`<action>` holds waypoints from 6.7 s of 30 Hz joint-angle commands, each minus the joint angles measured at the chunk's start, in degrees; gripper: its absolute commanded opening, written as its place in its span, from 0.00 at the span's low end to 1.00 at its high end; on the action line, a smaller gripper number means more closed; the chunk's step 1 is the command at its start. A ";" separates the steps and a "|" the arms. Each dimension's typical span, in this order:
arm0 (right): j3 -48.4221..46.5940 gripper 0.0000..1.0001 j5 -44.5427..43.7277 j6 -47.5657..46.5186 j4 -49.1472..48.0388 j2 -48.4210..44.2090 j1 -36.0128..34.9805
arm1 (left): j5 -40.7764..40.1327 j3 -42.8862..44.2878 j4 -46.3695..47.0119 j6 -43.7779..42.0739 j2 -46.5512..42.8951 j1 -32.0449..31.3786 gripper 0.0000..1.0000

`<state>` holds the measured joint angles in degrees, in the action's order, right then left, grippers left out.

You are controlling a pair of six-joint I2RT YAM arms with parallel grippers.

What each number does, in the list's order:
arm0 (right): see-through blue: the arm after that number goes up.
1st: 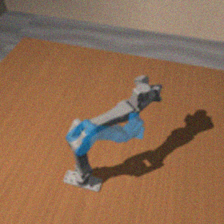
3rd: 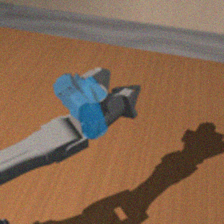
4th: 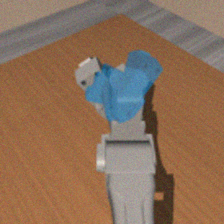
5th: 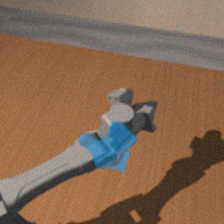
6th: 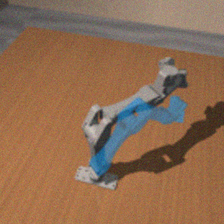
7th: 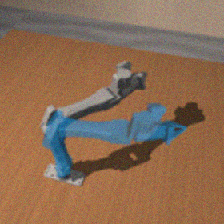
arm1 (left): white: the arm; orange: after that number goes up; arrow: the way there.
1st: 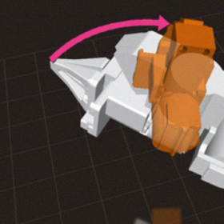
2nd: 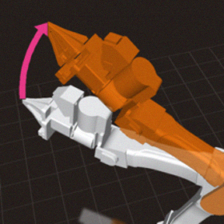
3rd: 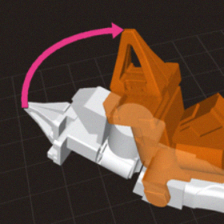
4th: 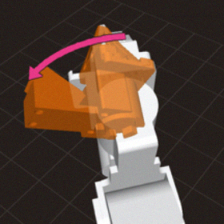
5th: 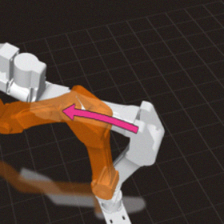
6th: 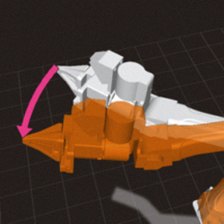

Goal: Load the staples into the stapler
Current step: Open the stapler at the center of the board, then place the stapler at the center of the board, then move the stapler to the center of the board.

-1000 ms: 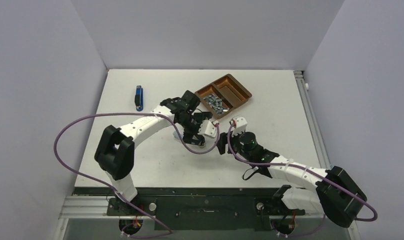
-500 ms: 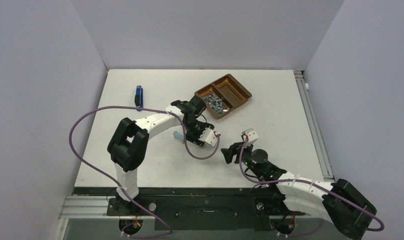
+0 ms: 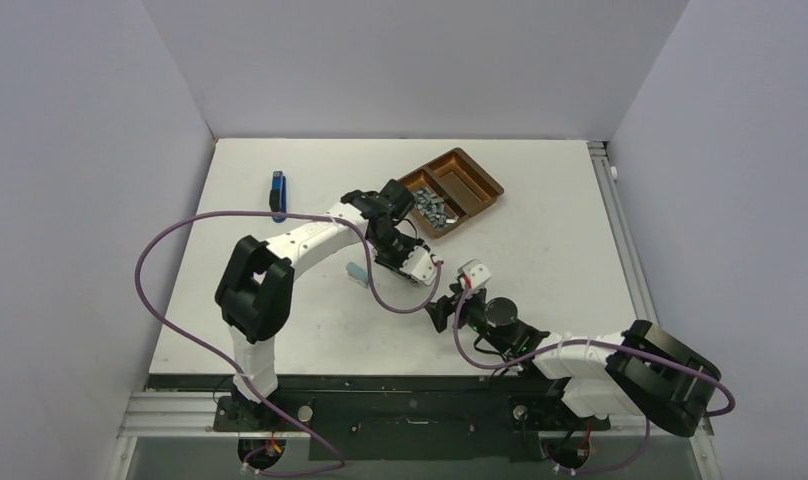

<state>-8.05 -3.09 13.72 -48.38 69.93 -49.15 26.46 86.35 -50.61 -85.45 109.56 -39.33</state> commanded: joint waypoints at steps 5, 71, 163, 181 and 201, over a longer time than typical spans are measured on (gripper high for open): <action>-8.03 0.72 2.61 -8.62 -8.92 6.15 -0.36 | 5.80 8.28 -8.35 -1.44 -4.75 -0.83 0.14; -4.13 0.14 -0.41 -0.91 -20.35 22.95 -3.84 | 1.19 9.49 6.34 8.26 3.05 20.46 0.06; -17.70 0.66 -17.30 0.39 0.28 16.60 -10.89 | -19.64 -31.44 15.74 98.55 -27.64 24.39 0.37; -41.69 0.91 -9.99 -3.54 3.15 35.93 -18.11 | -4.64 -9.04 9.29 92.30 -34.39 45.03 0.96; -66.95 0.60 -11.92 -3.70 16.81 56.41 -18.33 | 3.58 -3.42 3.44 83.53 -30.55 54.19 0.96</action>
<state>-73.73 -13.61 10.90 -32.29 126.87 -67.55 24.77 83.26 -46.83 2.42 80.82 14.70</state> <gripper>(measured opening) 0.668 0.963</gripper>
